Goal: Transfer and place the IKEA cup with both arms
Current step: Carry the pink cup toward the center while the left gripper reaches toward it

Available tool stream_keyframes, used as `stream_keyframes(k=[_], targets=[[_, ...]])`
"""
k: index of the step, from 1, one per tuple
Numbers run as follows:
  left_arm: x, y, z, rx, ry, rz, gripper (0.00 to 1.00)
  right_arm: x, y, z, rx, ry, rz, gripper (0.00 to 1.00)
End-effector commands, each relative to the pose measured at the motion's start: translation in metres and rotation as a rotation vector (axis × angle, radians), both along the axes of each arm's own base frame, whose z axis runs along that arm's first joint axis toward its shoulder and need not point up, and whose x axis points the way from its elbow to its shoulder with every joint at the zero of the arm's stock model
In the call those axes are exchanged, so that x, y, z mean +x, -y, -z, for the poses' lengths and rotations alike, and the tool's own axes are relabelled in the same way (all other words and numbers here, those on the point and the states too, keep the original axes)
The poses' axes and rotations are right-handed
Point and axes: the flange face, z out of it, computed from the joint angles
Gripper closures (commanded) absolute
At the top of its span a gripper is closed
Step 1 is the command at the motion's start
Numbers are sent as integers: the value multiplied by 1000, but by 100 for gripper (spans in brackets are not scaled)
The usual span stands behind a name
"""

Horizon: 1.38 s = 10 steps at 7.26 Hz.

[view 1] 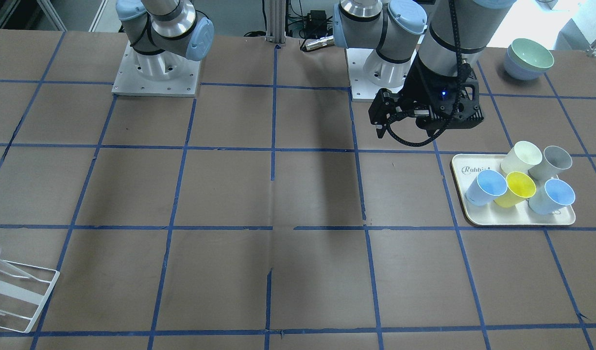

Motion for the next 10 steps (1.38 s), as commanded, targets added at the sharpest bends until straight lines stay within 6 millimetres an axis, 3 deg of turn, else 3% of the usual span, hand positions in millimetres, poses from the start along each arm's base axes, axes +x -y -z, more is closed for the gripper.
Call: stream_keyframes(k=[1, 3, 4, 7, 9, 10], targets=[[13, 3, -2, -3, -92, -44, 0, 10, -26, -38, 13, -21, -21, 97], [33, 8, 2, 0, -194, -70, 0, 41, -61, -77, 17, 54, -44, 97], [50, 9, 9, 1, -270, -83, 0, 58, -64, -77, 18, 146, -65, 97], [86, -5, 42, 3, -554, -178, 0, 162, -73, -71, 127, 559, 19, 100], [96, -16, 69, -26, -775, -232, 0, 222, -79, -78, 252, 930, 200, 100], [92, -19, 77, -40, -867, -256, 0, 241, -80, -87, 296, 1085, 257, 100]])
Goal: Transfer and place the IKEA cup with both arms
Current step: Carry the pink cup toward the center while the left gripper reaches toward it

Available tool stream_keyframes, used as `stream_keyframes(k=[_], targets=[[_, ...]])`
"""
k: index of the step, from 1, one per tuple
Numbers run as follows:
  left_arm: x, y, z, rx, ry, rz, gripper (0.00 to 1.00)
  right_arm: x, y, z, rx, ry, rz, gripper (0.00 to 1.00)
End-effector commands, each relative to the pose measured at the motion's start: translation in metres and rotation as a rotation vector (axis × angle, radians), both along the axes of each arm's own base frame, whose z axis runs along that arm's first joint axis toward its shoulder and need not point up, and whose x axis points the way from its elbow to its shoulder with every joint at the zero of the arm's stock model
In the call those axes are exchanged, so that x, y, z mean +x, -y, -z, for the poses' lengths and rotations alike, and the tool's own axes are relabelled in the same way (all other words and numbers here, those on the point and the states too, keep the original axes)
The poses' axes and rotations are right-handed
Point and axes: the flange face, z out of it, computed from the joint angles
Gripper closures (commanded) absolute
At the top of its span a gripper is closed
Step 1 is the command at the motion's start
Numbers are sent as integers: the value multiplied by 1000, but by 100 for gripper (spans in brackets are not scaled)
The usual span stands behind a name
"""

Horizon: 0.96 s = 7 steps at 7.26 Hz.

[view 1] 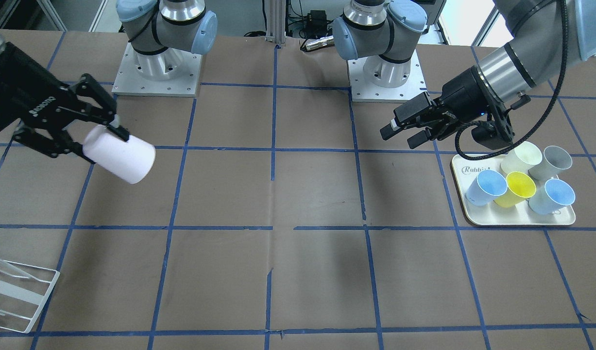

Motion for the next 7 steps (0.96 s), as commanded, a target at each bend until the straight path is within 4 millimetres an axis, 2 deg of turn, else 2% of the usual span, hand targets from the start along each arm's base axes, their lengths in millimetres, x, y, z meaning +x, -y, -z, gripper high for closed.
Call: stream_keyframes(k=[1, 3, 5, 6, 7], targets=[[-9, -6, 17, -51, -209, -59, 0, 38, -6, -21, 135, 337, 118, 100], [-37, 1, -2, -134, -481, -94, 0, 49, -16, -26, 287, 576, 186, 100], [-71, 1, -27, -197, -676, -75, 0, 56, -25, 7, 438, 713, 261, 100], [-90, 0, -41, -266, -723, -23, 0, 72, -33, 17, 497, 725, 253, 100], [-95, 3, -51, -292, -768, -11, 0, 88, -36, 21, 521, 719, 229, 100]])
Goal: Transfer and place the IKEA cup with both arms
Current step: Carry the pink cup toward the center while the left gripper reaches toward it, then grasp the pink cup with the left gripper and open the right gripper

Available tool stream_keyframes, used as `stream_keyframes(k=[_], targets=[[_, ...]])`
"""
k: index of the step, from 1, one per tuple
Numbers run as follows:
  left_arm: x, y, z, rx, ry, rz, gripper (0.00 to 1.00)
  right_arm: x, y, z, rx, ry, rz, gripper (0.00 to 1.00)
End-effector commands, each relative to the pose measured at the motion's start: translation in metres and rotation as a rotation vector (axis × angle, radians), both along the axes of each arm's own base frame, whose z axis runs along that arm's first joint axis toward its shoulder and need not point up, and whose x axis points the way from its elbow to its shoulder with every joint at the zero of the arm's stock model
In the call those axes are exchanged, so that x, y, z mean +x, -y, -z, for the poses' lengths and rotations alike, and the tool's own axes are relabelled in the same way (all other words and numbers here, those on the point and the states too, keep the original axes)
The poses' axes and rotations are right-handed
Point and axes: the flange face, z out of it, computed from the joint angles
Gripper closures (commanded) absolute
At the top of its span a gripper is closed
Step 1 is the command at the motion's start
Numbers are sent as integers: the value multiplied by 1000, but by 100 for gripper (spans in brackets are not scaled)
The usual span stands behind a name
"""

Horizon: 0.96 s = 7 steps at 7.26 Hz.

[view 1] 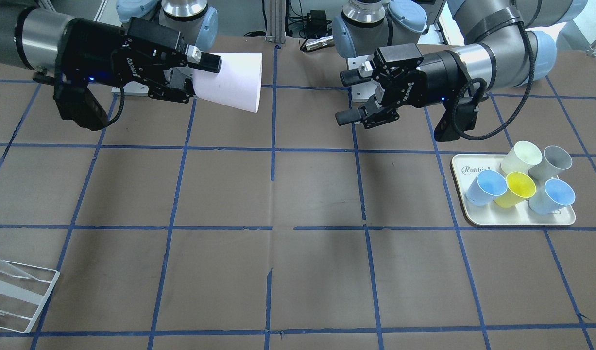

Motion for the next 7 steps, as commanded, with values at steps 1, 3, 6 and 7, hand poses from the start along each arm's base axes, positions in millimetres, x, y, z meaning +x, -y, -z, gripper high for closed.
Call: stream_keyframes(k=[1, 3, 6, 7], targets=[[-18, 0, -21, -51, -88, 30, 0, 20, -6, 10, 43, 22, -28, 100], [-37, -6, -20, -31, -93, 70, 0, 30, -10, 10, 56, 23, -47, 100], [-65, -18, -22, 18, -87, 128, 0, 40, -12, 10, 60, 40, -55, 100], [-66, -19, -24, 31, -87, 129, 0, 40, -12, 10, 66, 41, -55, 100]])
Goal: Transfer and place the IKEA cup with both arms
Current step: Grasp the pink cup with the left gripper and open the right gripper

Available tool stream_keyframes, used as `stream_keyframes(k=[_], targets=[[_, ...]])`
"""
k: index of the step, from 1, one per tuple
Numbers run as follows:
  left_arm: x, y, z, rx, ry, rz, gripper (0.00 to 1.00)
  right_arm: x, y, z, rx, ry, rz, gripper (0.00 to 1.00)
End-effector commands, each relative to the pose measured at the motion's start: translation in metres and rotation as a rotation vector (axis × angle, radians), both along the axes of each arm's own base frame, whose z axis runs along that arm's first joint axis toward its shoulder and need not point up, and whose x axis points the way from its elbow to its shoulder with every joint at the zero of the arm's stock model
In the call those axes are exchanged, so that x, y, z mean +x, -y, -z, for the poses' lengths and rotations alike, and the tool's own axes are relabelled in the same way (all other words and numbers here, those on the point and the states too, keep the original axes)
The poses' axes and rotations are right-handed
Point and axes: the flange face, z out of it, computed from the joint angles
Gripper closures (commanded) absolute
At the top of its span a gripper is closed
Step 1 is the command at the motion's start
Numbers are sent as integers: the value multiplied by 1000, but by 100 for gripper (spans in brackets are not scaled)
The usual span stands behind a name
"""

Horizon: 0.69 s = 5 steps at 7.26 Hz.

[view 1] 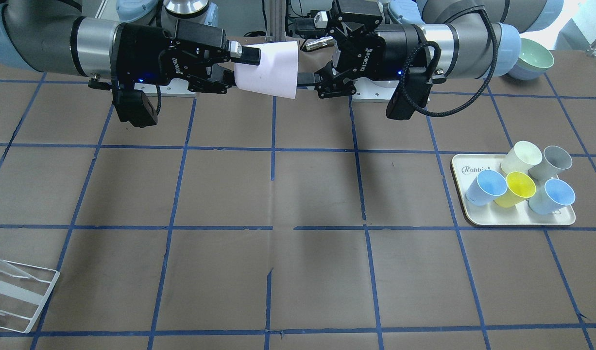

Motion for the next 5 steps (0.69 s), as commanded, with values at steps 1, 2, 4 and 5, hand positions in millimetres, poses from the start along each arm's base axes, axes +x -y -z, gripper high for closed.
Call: stream_keyframes(k=[1, 2, 4, 5], targets=[[-3, -2, -1, 19, 0, 7, 5, 1, 0, 0, 8, 2, 1, 100], [-2, -2, -2, 18, 1, 6, 24, 0, 0, 0, 8, 2, 1, 100], [-2, -1, 0, 15, 2, 6, 76, 0, 0, 0, 8, 2, 1, 100], [-2, -1, -1, 12, 3, 6, 87, 0, 0, 0, 8, 2, 1, 100]])
